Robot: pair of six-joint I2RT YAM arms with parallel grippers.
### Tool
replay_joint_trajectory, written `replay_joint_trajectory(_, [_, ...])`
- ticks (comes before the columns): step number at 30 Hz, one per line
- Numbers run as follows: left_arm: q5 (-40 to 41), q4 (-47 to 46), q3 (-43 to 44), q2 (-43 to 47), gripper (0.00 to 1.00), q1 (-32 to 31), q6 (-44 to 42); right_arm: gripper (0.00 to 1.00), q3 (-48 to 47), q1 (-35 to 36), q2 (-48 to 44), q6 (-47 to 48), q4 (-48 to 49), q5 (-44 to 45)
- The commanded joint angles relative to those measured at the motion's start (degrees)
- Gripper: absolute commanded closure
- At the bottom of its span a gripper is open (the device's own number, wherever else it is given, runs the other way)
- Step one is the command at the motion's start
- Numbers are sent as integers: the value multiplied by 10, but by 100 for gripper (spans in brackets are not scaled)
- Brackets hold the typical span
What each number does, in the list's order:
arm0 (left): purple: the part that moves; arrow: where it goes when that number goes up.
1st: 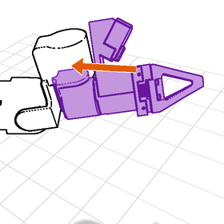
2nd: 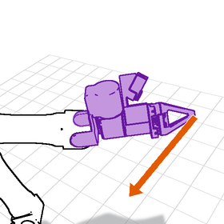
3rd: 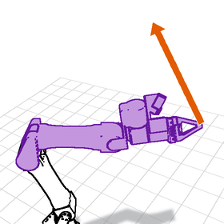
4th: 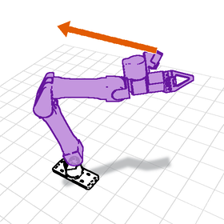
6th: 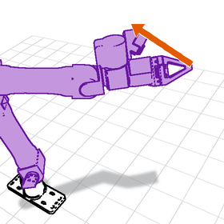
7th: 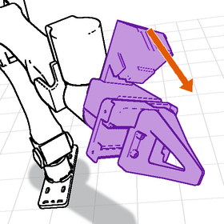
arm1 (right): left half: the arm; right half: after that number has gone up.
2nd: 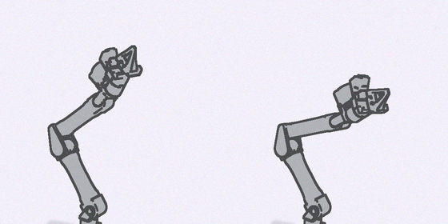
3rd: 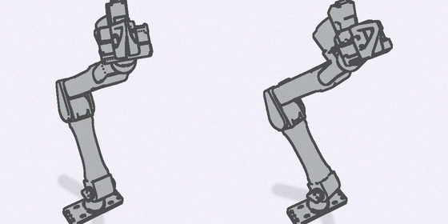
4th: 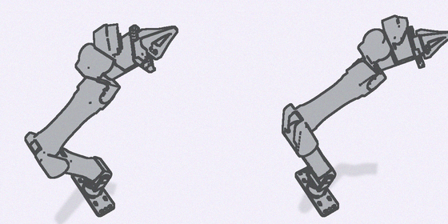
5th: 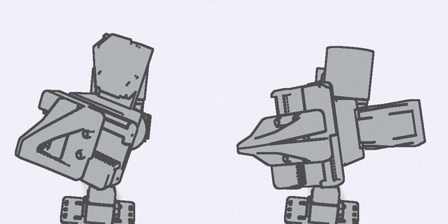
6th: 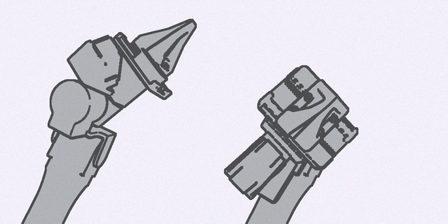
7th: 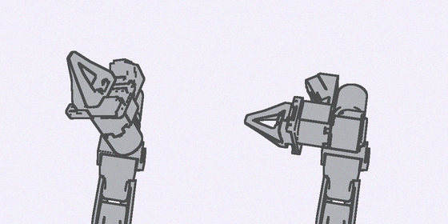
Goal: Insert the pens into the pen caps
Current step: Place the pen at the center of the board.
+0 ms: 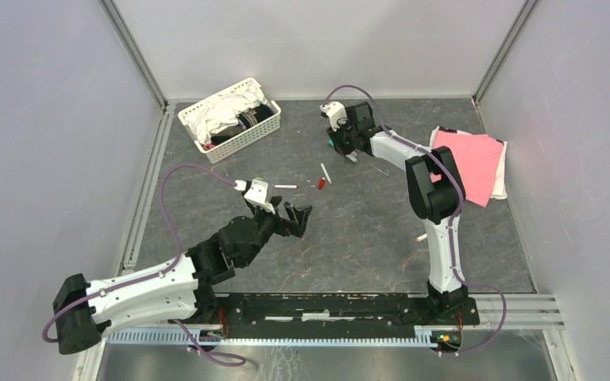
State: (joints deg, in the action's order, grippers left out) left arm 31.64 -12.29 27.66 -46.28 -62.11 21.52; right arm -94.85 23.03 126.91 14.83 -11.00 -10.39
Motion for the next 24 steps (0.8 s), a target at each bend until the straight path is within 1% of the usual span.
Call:
replay_joint_trajectory(1, [11,-9,6,-4,2,2,9,70,-25,-1,6,-1,3,13])
replay_joint_trajectory(6, [6,-7,2,6,2,2,17,70,-6,0,-22,-1,3,-12])
replay_joint_trajectory(10, [0,-6,-3,18,2,2,21,69,32,-1,-81,15,7,-64])
replay_joint_trajectory(13, [-13,-8,-4,17,2,2,24,66,64,-6,-134,36,-1,-125])
replay_joint_trajectory(20, [-31,-28,-7,-4,1,6,30,54,170,-42,-277,74,-5,-295])
replay_joint_trajectory(24, [-50,-37,-7,-22,1,19,30,51,205,-59,-345,130,-64,-328])
